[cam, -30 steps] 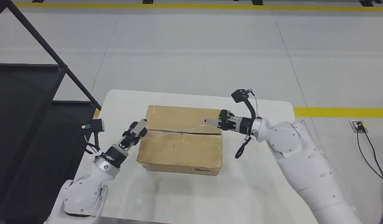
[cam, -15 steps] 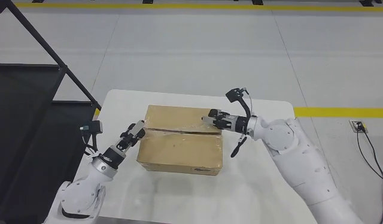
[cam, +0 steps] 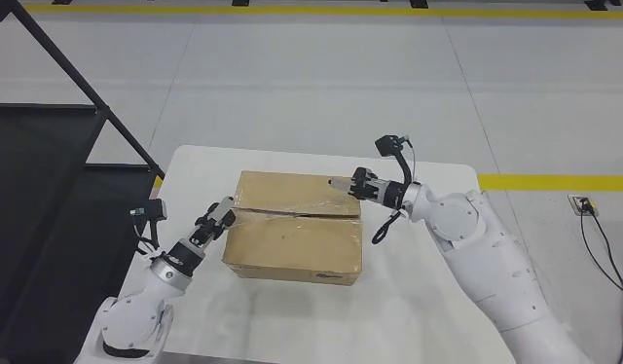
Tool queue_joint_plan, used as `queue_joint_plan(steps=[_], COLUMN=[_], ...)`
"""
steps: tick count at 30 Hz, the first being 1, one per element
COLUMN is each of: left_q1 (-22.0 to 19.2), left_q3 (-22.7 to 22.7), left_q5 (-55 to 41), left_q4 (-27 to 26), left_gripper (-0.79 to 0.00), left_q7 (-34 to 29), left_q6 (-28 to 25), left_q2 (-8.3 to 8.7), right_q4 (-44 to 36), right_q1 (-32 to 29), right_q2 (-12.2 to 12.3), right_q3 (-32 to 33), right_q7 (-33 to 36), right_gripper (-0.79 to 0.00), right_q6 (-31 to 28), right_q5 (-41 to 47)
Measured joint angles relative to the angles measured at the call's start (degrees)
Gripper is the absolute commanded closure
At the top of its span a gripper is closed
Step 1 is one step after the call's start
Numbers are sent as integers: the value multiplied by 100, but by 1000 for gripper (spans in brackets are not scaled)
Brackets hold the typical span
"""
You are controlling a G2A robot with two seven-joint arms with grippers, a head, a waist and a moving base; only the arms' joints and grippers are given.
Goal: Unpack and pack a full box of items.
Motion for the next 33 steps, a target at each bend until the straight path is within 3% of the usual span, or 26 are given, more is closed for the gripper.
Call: queue_joint_plan(steps=[4,6,12,16,20,22,27,29,33], left_q1=[3,-37,-92,-21,40,60,96,115,152], left_q3=[58,106,179,125,69,58,43,26,-10], left_q5=[-14,23,106,90,65,56,56,43,-16], left_q4=[6,1,-72,-145,-199,-230,-278,-291,-314], left_gripper=[-785,-785,-785,-785,-785,-785,-785,-785,-785], left_q7=[29,14,18,60,85,91,107,103,63], left_q6=[31,66,113,75,54,46,23,10,-20], left_q2=[-4,-4,-3,6,14,17,23,27,35], right_q4=[-37,-114,417,1078,1641,1921,2497,2721,3067], right_q1=[-26,-55,329,801,1276,1509,1938,2069,2245], right_q2=[3,20,53,-16,-157,-251,-473,-552,-665], right_q3=[-9,-56,-178,-417,-752,-946,-1360,-1488,-1664], right_q7=[-37,-105,-23,64,140,177,256,233,163], right_gripper=[-785,-785,-785,-785,-616,-391,-329,-215,-222], right_q6=[-47,-383,-2285,-3126,-3341,-3348,-3438,-3534,-3645], right_q5=[-46,-346,-953,-1126,-1167,-1178,-1197,-1221,-1312])
